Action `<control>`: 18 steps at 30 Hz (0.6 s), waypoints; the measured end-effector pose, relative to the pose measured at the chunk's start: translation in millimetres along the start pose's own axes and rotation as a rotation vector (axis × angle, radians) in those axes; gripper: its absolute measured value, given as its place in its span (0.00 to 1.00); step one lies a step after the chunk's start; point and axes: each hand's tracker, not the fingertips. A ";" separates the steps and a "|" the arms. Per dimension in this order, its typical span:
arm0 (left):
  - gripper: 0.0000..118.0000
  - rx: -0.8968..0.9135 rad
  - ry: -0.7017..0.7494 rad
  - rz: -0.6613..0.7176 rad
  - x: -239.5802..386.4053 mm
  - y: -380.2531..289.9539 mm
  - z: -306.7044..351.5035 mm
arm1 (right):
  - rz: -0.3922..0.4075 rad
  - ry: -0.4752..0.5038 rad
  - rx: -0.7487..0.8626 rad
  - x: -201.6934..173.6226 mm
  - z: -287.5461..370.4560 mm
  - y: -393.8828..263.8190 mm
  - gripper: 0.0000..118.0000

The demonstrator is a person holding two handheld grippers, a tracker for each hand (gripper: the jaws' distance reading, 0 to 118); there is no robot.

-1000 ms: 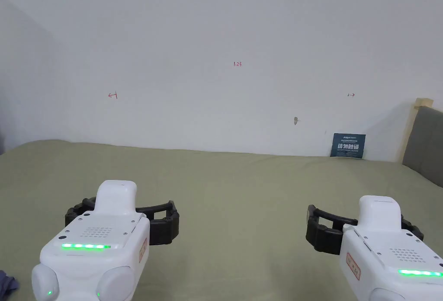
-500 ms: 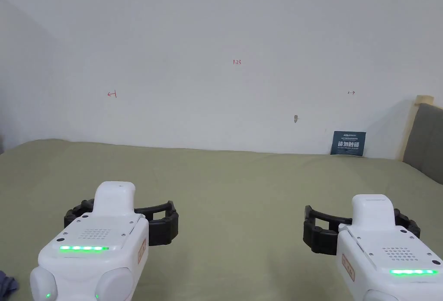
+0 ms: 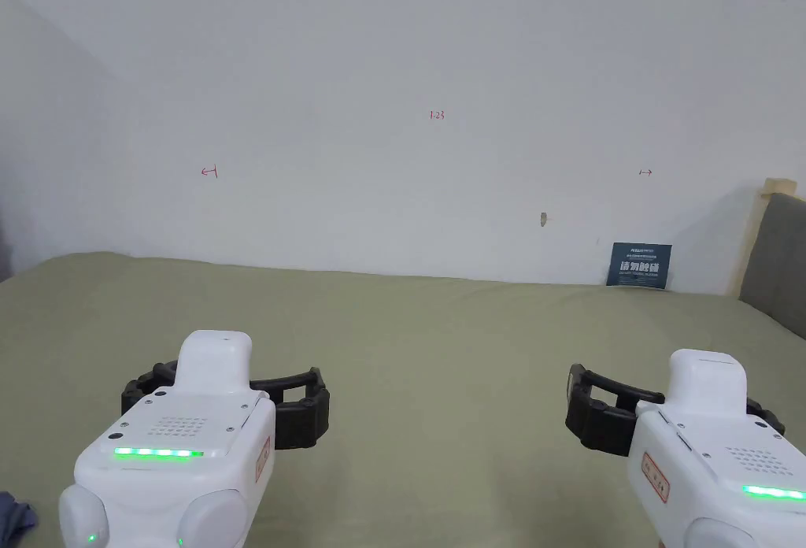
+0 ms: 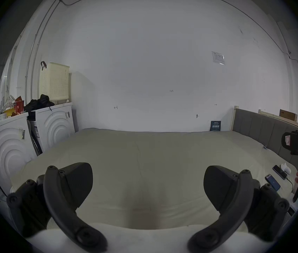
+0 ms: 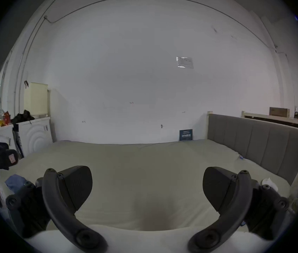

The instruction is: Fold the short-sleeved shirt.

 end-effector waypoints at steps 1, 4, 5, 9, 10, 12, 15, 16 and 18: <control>1.00 0.002 0.001 -0.003 0.1 0.4 0.3 | 0.013 -0.021 0.001 -1.6 -1.7 -0.2 1.00; 1.00 -0.003 0.000 -0.006 0.3 0.7 0.3 | 0.039 -0.032 -0.022 -2.3 -5.3 -0.4 1.00; 1.00 -0.006 0.000 -0.005 0.3 0.7 0.2 | 0.040 -0.023 -0.027 -1.7 -5.5 -1.0 1.00; 1.00 -0.008 0.000 0.004 -0.3 0.8 0.4 | -0.024 0.050 -0.052 4.1 -7.9 -2.0 1.00; 1.00 -0.010 -0.002 0.003 -0.4 0.8 0.2 | -0.054 0.063 -0.066 5.6 -10.0 -2.4 1.00; 1.00 -0.012 -0.005 -0.002 -0.2 0.5 -0.4 | -0.057 0.094 -0.110 7.2 -14.6 -2.6 1.00; 1.00 -0.014 -0.003 -0.014 0.0 -0.1 -2.1 | 0.000 0.082 -0.116 4.1 -15.3 -4.8 1.00; 1.00 -0.014 -0.003 -0.014 0.0 -0.1 -2.5 | 0.001 0.080 -0.099 3.5 -13.4 -5.4 1.00; 1.00 -0.019 -0.004 -0.011 -0.4 0.1 -3.3 | 0.003 0.090 -0.093 4.6 -12.6 -3.7 1.00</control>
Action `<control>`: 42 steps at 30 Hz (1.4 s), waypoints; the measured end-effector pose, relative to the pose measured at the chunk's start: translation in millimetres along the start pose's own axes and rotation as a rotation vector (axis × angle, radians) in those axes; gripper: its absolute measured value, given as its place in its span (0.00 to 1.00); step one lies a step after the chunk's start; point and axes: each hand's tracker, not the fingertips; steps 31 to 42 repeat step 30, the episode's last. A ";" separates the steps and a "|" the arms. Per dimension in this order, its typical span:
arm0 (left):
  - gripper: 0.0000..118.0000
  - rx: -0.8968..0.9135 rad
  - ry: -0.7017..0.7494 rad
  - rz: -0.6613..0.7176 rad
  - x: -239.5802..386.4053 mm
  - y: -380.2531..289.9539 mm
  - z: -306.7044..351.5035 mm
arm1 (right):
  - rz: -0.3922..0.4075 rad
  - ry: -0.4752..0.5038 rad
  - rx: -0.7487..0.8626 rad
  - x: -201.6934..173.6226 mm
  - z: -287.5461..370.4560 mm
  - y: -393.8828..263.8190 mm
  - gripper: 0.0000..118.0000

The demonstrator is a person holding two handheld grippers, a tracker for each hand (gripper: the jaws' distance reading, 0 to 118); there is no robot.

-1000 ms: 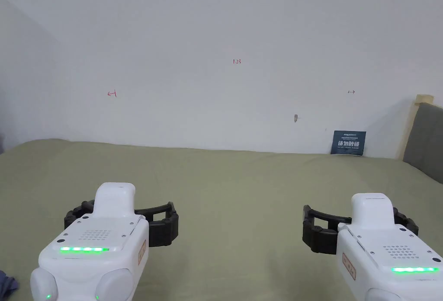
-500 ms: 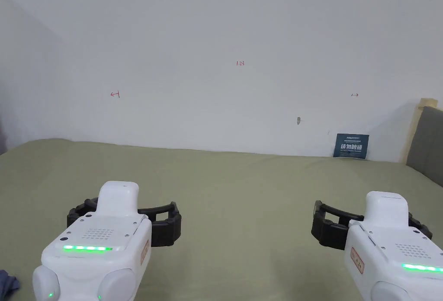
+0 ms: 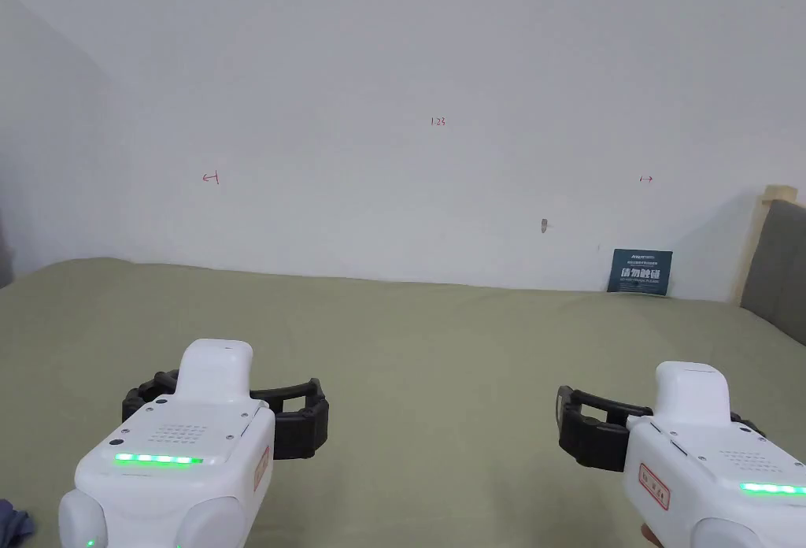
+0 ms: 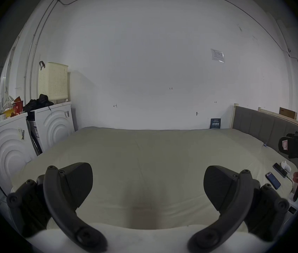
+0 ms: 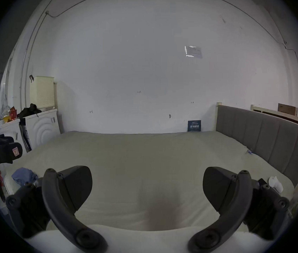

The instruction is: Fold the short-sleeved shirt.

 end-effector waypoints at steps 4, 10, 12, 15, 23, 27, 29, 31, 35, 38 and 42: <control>1.00 -0.015 0.012 0.000 0.6 0.0 -2.6 | 0.022 -0.022 -0.104 -1.8 -5.2 5.3 1.00; 1.00 -0.030 0.006 -0.007 4.0 -3.0 -3.1 | -0.010 -0.062 -0.185 -0.2 -9.6 6.4 1.00; 1.00 -0.032 0.001 -0.015 5.0 -4.5 -3.7 | -0.024 -0.069 -0.189 0.6 -10.3 5.8 1.00; 1.00 -0.032 -0.001 -0.026 6.4 -4.6 -3.8 | -0.024 -0.065 -0.194 2.0 -11.1 6.2 1.00; 1.00 -0.037 -0.005 -0.016 5.4 -3.8 -4.6 | -0.021 -0.135 -0.215 -0.8 -12.3 12.3 1.00; 1.00 -0.033 -0.007 -0.014 5.5 -2.5 -3.8 | -0.029 -0.059 -0.177 1.3 -6.9 12.0 1.00; 1.00 -0.031 -0.008 -0.014 6.1 -1.3 -3.5 | 0.006 -0.066 -0.159 -3.7 -5.1 11.4 1.00; 1.00 -0.032 -0.007 -0.014 6.5 -0.7 -3.4 | 0.033 -0.079 -0.152 -5.8 -4.7 11.2 1.00; 1.00 -0.032 -0.007 -0.014 6.5 -0.7 -3.4 | 0.033 -0.079 -0.152 -5.8 -4.7 11.2 1.00; 1.00 -0.032 -0.007 -0.014 6.5 -0.7 -3.4 | 0.033 -0.079 -0.152 -5.8 -4.7 11.2 1.00; 1.00 -0.032 -0.007 -0.014 6.5 -0.7 -3.4 | 0.033 -0.079 -0.152 -5.8 -4.7 11.2 1.00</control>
